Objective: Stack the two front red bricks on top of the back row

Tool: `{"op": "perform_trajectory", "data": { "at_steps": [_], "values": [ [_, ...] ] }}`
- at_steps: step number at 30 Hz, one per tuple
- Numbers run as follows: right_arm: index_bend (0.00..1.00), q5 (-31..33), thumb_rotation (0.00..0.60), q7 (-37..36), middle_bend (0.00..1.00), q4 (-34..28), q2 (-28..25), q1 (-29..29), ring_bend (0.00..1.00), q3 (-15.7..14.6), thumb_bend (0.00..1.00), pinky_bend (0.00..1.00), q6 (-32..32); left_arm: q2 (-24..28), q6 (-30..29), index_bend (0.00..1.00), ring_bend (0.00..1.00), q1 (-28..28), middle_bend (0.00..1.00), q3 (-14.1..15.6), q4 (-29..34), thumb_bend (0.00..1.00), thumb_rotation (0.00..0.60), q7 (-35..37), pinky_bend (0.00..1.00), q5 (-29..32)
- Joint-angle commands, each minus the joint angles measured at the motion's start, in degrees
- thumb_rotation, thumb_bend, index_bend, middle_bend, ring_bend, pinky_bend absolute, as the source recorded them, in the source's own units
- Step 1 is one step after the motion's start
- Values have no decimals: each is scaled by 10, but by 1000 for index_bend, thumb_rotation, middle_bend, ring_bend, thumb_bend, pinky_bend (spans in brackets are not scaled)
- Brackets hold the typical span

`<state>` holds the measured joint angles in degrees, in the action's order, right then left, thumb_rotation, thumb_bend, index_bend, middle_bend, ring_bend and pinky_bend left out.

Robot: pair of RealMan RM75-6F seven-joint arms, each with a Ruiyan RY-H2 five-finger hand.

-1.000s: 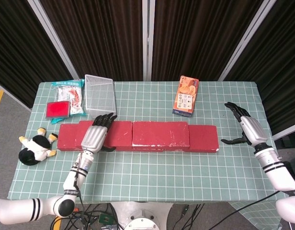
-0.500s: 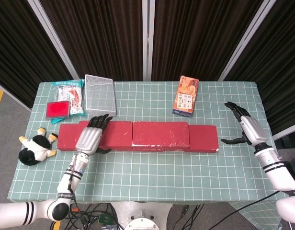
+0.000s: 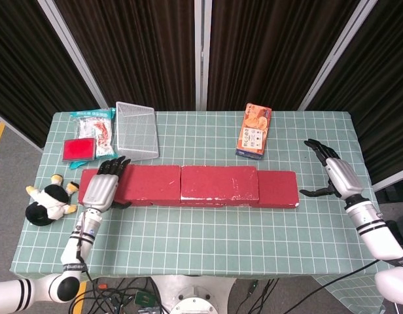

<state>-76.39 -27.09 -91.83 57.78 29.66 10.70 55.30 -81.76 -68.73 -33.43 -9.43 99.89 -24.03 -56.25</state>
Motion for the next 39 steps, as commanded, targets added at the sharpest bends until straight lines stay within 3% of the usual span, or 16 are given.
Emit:
{"op": "perform_trajectory", "data": {
  "at_steps": [1, 26, 35, 39],
  "values": [
    [0, 1, 600, 2, 0, -1, 0, 0, 0, 1, 0, 0, 0, 1, 3, 42, 0, 1, 0, -1, -4, 0, 600, 4, 0, 0],
    [0, -2, 600, -2, 0, 2, -1, -4, 0, -1, 0, 0, -3, 8, 1, 41, 0, 7, 0, -3, 3, 0, 600, 9, 0, -13],
    [0, -29, 600, 0, 0, -2, -28, -34, 0, -20, 0, 0, 30, 84, -55, 41, 0, 71, 0, 54, 69, 0, 600, 38, 0, -92],
    [0, -47, 600, 61, 0, -2, -35, -72, 0, -39, 0, 0, 90, 144, -77, 41, 0, 112, 0, 89, 80, 0, 600, 92, 0, -153]
  ]
}}
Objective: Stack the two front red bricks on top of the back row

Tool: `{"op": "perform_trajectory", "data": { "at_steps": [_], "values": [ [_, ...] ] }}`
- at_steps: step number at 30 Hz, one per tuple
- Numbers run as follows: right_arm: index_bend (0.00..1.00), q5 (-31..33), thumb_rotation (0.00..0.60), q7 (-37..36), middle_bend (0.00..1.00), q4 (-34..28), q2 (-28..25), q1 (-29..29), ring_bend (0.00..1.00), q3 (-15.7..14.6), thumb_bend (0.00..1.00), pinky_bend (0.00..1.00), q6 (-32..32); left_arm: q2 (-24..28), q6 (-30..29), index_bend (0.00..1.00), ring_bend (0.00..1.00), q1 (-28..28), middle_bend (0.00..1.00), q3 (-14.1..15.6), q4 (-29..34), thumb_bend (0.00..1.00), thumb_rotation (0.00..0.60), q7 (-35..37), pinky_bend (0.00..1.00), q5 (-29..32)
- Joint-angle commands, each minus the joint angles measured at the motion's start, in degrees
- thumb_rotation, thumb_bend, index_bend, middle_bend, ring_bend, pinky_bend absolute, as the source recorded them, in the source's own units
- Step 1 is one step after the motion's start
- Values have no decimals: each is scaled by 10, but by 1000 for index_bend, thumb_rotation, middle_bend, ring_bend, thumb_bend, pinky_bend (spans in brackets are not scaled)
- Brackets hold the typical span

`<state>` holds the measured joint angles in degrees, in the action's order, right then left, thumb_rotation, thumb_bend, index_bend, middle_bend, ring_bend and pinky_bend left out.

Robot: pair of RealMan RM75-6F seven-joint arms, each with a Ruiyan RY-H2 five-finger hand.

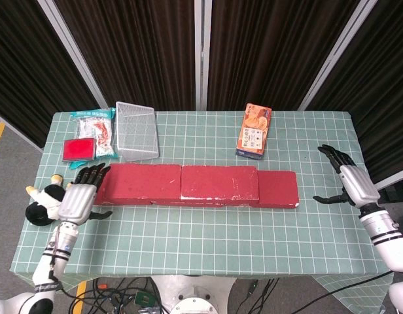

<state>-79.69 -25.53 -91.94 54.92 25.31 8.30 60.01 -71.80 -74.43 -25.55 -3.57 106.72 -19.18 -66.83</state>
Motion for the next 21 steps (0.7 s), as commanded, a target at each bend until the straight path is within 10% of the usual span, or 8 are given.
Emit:
{"op": "perform_trajectory", "data": {
  "at_steps": [1, 21],
  "values": [
    [0, -16, 600, 61, 0, -2, -7, -39, 0, -19, 0, 0, 58, 57, -23, 41, 0, 41, 0, 39, 9, 0, 600, 59, 0, -61],
    [0, -39, 600, 172, 0, 11, 37, -201, 0, -81, 0, 0, 244, 131, -83, 41, 0, 172, 0, 109, -90, 0, 600, 211, 0, -153]
  ]
}}
